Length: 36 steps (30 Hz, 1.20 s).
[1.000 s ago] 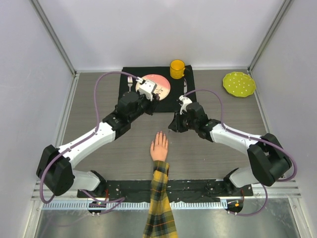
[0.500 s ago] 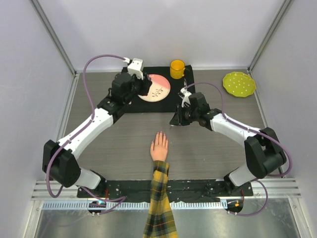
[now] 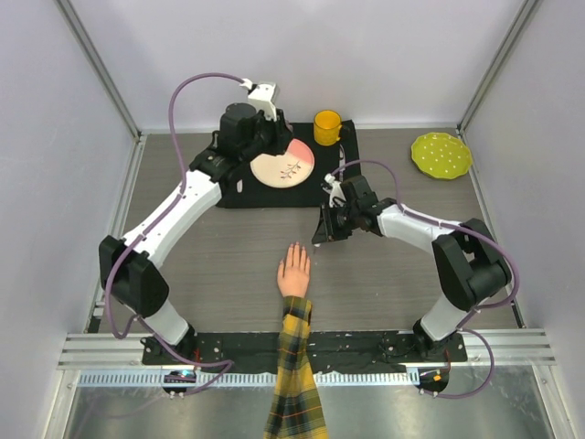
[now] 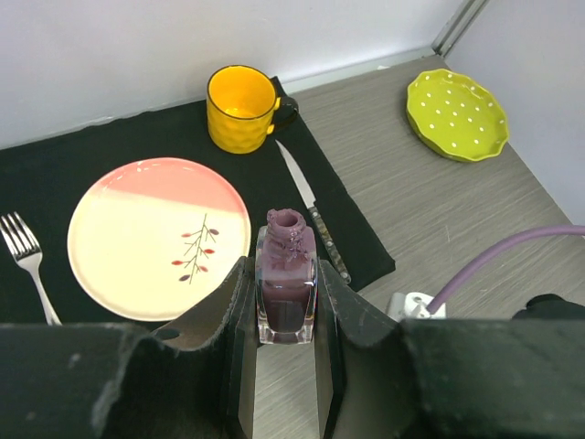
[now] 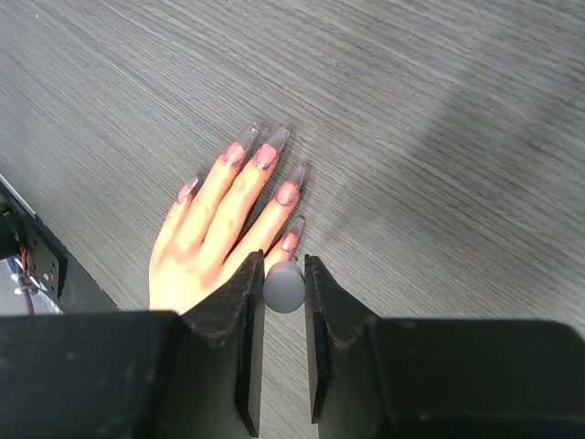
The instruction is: Paint the nails
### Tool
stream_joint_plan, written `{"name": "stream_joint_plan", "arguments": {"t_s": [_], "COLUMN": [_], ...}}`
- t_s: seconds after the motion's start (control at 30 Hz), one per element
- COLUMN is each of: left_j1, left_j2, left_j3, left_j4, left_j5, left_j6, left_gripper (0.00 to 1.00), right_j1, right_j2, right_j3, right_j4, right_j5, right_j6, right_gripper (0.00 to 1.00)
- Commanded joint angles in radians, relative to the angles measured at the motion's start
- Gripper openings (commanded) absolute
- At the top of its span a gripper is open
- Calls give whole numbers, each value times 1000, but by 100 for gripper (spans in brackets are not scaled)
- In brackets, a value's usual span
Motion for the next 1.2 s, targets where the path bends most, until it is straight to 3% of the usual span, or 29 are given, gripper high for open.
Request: {"name": "stream_joint_plan", "arguments": {"t_s": [0.0, 1.17], "left_j1": [1, 67], "left_j2": [18, 54], "left_j3": [68, 108], "left_j4": [-53, -96], "left_j5": [46, 115], "left_j6": [2, -23], "left_gripper": [0, 0], "right_j1": [-1, 28], "right_j2": [23, 135], "right_j3": [66, 144], "right_j4": [-16, -62], "right_j5": [-29, -54], "right_j6": [-30, -29], "right_gripper": [1, 1]}}
